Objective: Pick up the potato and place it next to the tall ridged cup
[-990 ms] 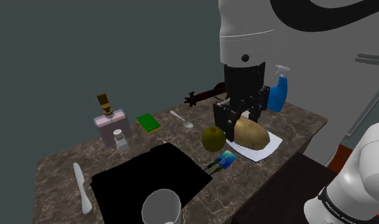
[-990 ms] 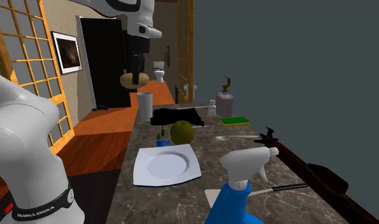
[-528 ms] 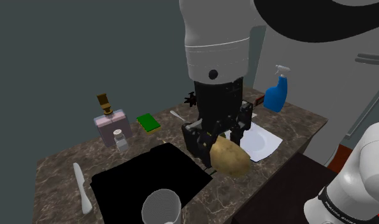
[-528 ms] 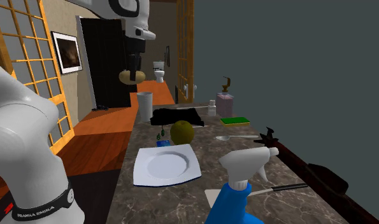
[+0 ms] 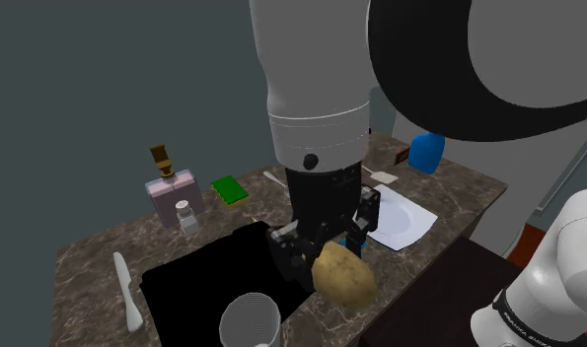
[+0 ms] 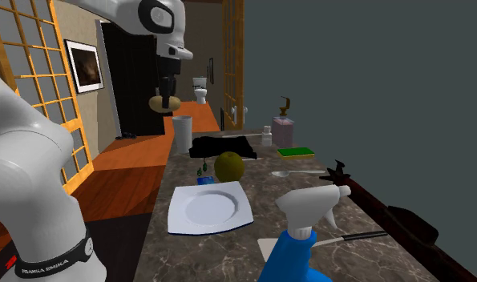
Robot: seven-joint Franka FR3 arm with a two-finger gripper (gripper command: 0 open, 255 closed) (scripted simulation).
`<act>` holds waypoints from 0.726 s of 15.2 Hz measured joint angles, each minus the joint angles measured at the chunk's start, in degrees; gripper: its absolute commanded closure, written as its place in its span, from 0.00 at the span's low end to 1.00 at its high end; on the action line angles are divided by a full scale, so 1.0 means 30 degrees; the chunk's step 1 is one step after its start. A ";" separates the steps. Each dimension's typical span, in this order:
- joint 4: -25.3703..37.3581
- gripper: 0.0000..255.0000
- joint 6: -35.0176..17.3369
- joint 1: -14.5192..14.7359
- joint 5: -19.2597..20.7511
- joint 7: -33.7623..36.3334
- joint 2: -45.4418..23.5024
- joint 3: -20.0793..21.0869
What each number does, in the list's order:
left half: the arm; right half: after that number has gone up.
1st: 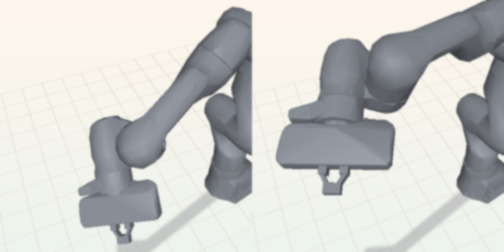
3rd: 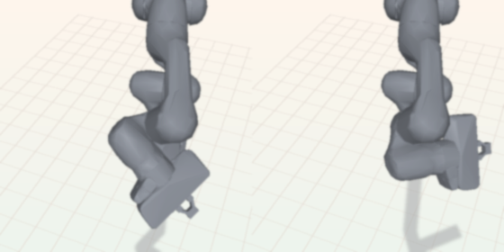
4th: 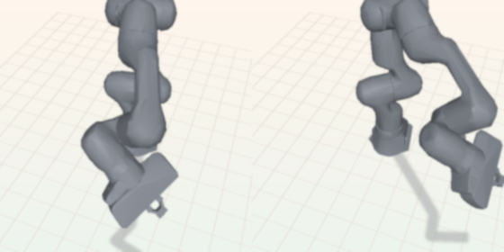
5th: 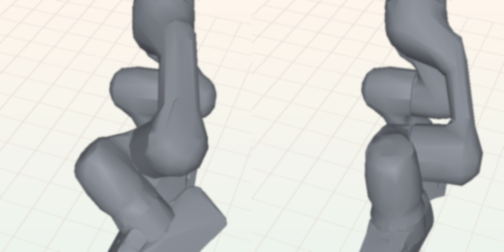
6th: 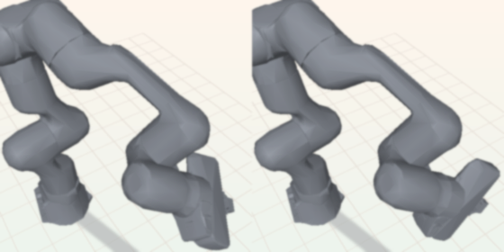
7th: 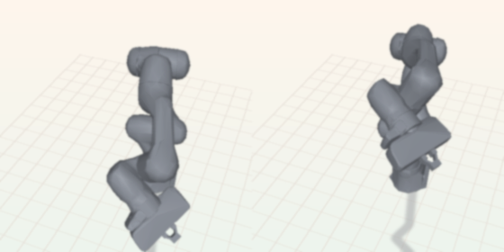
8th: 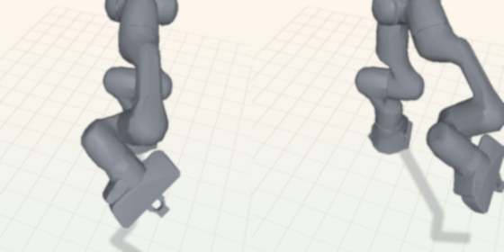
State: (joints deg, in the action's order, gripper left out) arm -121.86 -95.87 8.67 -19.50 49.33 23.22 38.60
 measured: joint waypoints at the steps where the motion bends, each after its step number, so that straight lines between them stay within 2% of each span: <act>1: -0.0289 1.00 -0.0297 0.0001 -0.0020 -0.0061 -0.0018 0.0041; 11: -0.2465 1.00 -0.2920 0.0041 -0.0204 -0.0228 -0.0481 0.0689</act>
State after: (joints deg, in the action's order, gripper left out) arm -129.25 -104.63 8.80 -20.11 48.65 21.78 40.66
